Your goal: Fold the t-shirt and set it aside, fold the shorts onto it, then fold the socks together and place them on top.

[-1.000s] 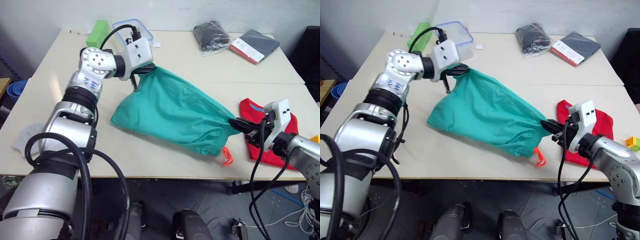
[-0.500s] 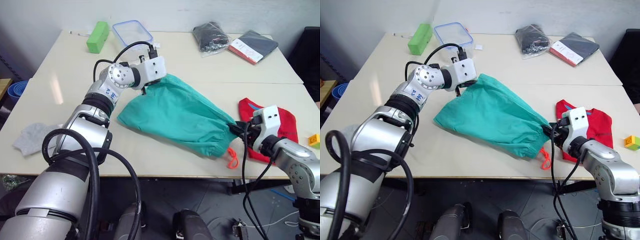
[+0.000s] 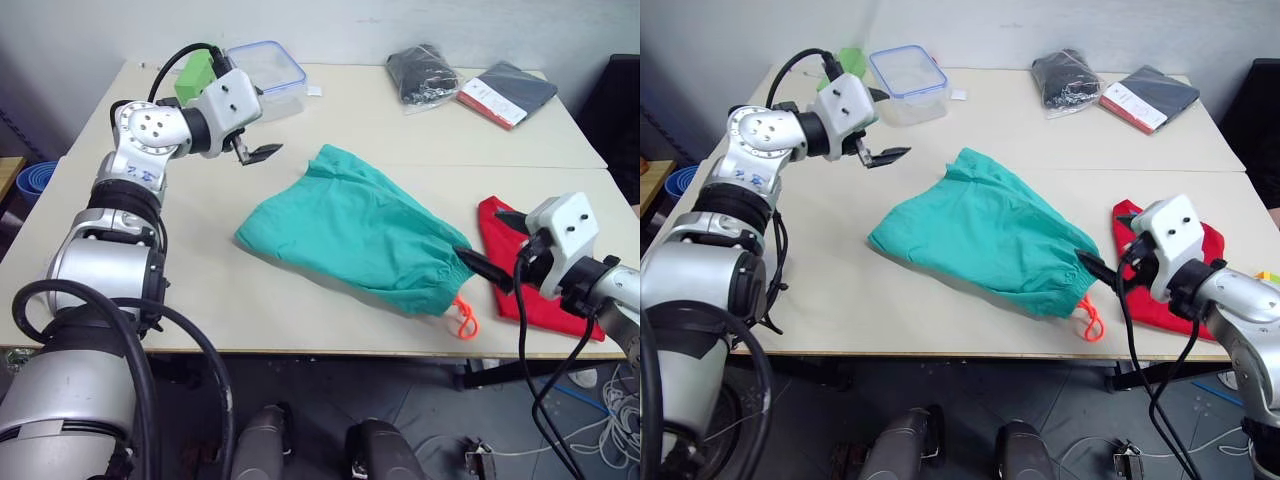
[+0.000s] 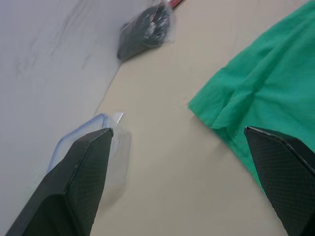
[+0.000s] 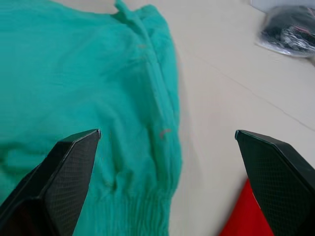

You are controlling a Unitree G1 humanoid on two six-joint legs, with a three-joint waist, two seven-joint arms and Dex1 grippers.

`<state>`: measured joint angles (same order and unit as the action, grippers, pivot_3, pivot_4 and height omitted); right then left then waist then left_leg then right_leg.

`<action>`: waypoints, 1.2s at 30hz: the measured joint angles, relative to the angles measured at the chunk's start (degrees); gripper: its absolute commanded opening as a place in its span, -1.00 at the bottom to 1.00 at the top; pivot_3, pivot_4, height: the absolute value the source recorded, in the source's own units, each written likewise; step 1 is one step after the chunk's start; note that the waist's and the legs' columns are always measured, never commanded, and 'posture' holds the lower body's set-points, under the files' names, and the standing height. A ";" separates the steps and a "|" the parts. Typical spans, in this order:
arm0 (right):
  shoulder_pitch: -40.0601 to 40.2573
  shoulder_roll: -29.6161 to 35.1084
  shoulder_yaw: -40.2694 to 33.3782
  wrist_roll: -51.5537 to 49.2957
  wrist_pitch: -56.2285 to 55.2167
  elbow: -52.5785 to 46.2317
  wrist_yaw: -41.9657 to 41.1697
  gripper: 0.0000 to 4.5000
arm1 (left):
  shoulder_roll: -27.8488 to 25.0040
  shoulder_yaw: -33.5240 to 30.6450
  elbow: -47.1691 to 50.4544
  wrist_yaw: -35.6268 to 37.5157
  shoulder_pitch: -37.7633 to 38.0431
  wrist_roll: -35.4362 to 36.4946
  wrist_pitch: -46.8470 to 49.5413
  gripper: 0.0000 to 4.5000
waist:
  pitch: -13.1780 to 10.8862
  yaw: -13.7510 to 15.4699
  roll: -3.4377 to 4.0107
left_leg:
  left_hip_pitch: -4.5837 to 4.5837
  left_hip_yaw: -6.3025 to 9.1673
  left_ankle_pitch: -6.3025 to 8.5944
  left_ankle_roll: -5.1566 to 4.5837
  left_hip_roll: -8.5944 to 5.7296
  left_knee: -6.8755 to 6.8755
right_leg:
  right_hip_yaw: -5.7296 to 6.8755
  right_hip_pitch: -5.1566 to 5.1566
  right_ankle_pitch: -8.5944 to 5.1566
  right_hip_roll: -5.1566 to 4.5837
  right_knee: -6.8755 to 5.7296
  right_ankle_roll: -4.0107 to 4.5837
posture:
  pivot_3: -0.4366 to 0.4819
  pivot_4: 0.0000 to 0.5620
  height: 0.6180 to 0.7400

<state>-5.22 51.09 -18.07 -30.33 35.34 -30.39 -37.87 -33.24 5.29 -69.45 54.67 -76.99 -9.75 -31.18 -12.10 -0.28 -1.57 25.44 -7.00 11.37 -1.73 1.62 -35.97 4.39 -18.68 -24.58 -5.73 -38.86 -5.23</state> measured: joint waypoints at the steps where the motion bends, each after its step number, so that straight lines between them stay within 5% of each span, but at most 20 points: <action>1: 1.07 0.52 0.11 -0.09 -0.38 -1.64 -1.39 1.00 | -0.80 0.05 1.66 3.67 2.27 0.92 -0.79 0.99 | 0.00 -0.01 0.01 | -0.05 0.00 0.00 0.00 0.01 0.01 | -0.03 0.05 0.00 0.00 -0.01 0.01 | -0.05 -0.47 1.00; 6: 6.55 3.51 5.10 3.03 -4.00 -8.69 -6.74 1.00 | -4.66 3.28 14.87 21.26 17.28 3.93 -0.44 0.99 | -0.01 -0.21 -0.03 | -0.03 0.06 0.00 0.00 0.06 -0.02 | -0.06 0.07 0.00 0.04 0.00 0.04 | -0.05 -0.47 1.00; 10: 6.55 4.39 15.41 14.11 -7.84 -8.91 -4.59 1.00 | -7.39 5.98 21.38 24.44 21.92 3.05 -1.99 0.99 | 0.00 -0.30 -0.04 | -0.06 0.11 0.01 -0.01 0.03 -0.05 | -0.05 0.10 0.00 -0.03 -0.04 0.05 | -0.05 -0.47 1.00; 20: -0.35 1.35 27.63 33.18 -14.09 2.00 -0.31 1.00 | -3.30 12.12 12.63 4.38 15.78 -9.75 -11.43 0.99 | 0.04 0.17 -0.03 | -0.15 0.14 0.02 -0.08 -0.06 -0.11 | 0.04 0.20 0.01 -0.13 -0.18 0.03 | -0.05 -0.47 1.00; 22: -1.34 0.81 28.50 34.78 -15.24 3.20 -0.17 0.73 | -2.24 13.16 9.65 -0.87 14.09 -11.96 -12.02 1.00 | 0.04 0.20 -0.04 | -0.18 0.16 0.02 -0.08 -0.05 -0.12 | 0.06 0.22 0.01 -0.13 -0.20 0.03 | -0.05 -0.47 1.00; 26: -1.44 -0.32 28.98 36.10 -16.47 4.78 -0.37 0.15 | -0.63 14.02 4.41 -6.46 12.08 -13.89 -11.96 0.60 | 0.05 0.15 -0.06 | -0.19 0.15 0.02 -0.08 -0.06 -0.12 | 0.06 0.23 0.01 -0.14 -0.22 0.03 | -0.05 -0.47 1.00; 33: -2.98 -0.37 28.98 37.33 -18.08 7.01 -1.64 -0.89 | -0.42 14.51 1.40 -7.25 12.00 -14.12 -12.03 -0.38 | 0.05 0.02 -0.06 | -0.20 0.14 0.00 -0.06 -0.04 -0.12 | 0.06 0.20 0.00 -0.12 -0.25 0.03 | -0.05 -0.47 1.00; 36: -3.65 -0.37 28.87 36.78 -20.25 8.69 -2.99 -1.00 | -0.45 14.22 1.28 -4.15 12.08 -13.03 -11.55 -0.80 | 0.05 0.00 -0.06 | -0.18 0.13 0.00 -0.05 -0.04 -0.12 | 0.06 0.19 0.00 -0.11 -0.25 0.03 | -0.05 -0.47 1.00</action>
<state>-8.86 50.73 10.80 6.46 15.09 -21.70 -40.86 -33.69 19.52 -68.17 50.52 -64.90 -22.78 -42.72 -12.05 -0.28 -1.63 25.25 -6.88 11.37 -1.78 1.58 -36.09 4.45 -18.49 -24.57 -5.84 -39.11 -5.19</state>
